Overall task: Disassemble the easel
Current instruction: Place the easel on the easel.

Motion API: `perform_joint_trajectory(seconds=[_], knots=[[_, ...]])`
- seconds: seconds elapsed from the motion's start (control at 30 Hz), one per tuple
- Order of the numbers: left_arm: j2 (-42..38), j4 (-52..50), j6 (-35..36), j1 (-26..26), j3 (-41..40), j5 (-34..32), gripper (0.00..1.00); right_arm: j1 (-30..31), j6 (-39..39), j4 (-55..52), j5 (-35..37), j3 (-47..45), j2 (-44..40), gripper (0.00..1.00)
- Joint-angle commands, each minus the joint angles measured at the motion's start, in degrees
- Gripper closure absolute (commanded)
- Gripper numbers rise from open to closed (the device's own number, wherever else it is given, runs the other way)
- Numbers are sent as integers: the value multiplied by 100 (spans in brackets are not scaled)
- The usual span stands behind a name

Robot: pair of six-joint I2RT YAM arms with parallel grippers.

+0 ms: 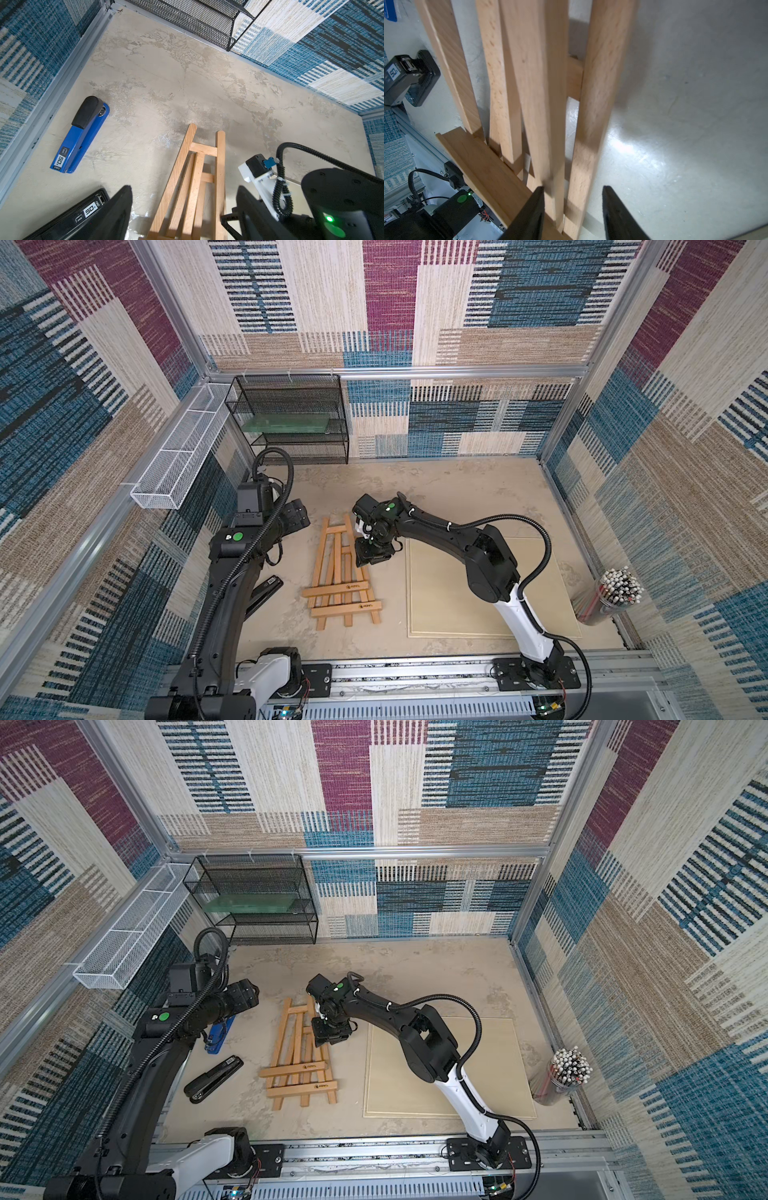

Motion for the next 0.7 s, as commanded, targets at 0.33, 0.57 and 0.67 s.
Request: perform_joint_trajectory(seconds=[0.33, 0.57, 0.67], knots=[[-42, 50, 256, -6, -3, 120, 6, -414, -94, 605, 416, -232, -1180, 9], [-131, 276, 650, -6, -256, 109, 0, -985, -603, 1697, 814, -1733, -2524, 5], [-136, 493, 814, -7, -497, 151, 0, -1455, -832, 2399, 794, -2767, -3307, 5]])
